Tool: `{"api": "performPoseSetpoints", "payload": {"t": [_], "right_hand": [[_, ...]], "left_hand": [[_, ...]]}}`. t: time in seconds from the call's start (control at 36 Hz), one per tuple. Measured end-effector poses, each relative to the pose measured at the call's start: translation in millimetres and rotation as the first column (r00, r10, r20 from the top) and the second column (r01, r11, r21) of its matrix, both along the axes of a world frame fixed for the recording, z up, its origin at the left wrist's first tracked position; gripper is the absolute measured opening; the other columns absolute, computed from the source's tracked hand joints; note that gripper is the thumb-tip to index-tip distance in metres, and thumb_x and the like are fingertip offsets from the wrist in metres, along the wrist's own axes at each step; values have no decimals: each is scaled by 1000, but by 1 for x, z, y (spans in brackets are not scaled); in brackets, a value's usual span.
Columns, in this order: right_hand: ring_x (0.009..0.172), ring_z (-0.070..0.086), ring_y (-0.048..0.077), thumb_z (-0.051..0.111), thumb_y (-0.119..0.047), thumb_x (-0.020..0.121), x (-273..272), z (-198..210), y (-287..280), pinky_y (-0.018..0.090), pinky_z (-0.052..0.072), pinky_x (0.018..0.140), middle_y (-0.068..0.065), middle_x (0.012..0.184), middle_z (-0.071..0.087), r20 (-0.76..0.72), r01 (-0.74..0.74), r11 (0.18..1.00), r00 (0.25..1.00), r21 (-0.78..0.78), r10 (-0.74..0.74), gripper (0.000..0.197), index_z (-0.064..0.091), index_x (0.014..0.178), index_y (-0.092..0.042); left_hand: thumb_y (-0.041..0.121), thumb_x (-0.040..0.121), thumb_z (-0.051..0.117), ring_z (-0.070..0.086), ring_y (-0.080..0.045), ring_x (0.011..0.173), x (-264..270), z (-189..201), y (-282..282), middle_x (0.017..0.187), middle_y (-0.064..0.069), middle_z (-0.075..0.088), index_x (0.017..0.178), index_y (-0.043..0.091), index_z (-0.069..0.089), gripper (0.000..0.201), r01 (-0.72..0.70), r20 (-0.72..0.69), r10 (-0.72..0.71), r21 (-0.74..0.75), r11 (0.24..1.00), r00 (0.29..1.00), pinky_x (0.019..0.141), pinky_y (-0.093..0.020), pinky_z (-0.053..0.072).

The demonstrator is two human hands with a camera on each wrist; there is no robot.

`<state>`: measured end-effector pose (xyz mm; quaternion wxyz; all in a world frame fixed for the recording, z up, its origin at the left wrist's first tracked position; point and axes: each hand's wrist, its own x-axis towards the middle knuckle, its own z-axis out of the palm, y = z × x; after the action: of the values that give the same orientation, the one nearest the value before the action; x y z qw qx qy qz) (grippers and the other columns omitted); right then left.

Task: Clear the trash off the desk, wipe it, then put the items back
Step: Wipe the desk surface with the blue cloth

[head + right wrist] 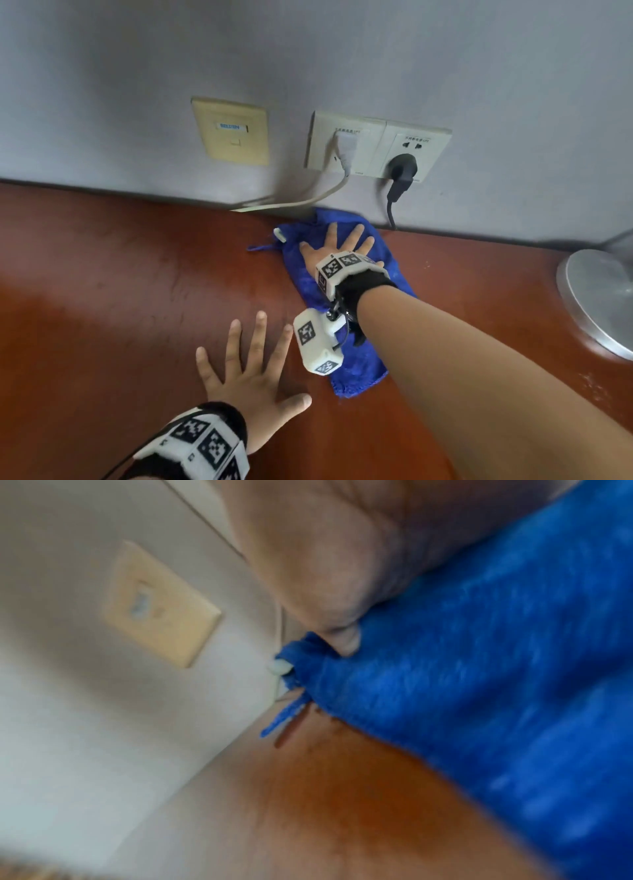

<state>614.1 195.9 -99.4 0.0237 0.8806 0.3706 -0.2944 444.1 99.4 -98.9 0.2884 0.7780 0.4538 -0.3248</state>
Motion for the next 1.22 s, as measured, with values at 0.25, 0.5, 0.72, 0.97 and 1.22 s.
{"api": "performPoseSetpoints", "payload": {"t": [0.25, 0.5, 0.72, 0.97, 1.22], "right_hand": [[147, 0, 24, 47, -19, 93, 53, 9, -26, 43, 11, 117, 3, 160, 0, 263, -811, 545, 584, 212, 768, 56, 31, 146, -24], [144, -21, 24, 42, -38, 93, 58, -11, -5, 51, -9, 116, -10, 156, -22, 176, -834, 549, 549, 55, 817, 66, 4, 145, -50], [145, -16, 22, 38, -46, 94, 54, -15, -10, 48, -8, 115, -11, 157, -18, 212, -775, 627, 627, 75, 750, 61, 3, 145, -52], [145, -13, 28, 26, -59, 93, 62, -15, -39, 47, 1, 118, -4, 157, -20, 256, -608, 793, 770, 20, 584, 62, -3, 147, -47], [142, 6, 38, 24, -69, 89, 49, 10, -76, 46, 15, 113, 9, 158, -16, 275, -460, 882, 839, -102, 470, 77, -6, 150, -35]], "left_hand": [[86, 48, 2, -56, -23, 114, -4, 1, 0, 117, 11, -68, 106, 50, -55, 89, 11, 37, -11, 20, 1000, 999, 73, -56, -42], [82, 43, -3, -56, -22, 116, -3, 3, 0, 111, 13, -69, 108, 49, -54, 89, 9, 39, -9, 2, 1000, 999, 91, -63, -30], [83, 42, -3, -54, -23, 117, -2, 3, -1, 109, 12, -70, 107, 50, -54, 89, 1, 5, -1, 15, 1000, 1000, 101, -67, -19], [87, 67, 19, -50, -22, 122, 0, 1, -3, 116, 11, -65, 117, 49, -47, 91, -17, -20, 18, 42, 999, 1000, 104, -66, -18], [79, 80, 28, -49, -21, 121, 1, 2, -3, 122, 10, -61, 121, 48, -44, 89, -26, -15, 27, 42, 999, 1000, 104, -66, -17]]}}
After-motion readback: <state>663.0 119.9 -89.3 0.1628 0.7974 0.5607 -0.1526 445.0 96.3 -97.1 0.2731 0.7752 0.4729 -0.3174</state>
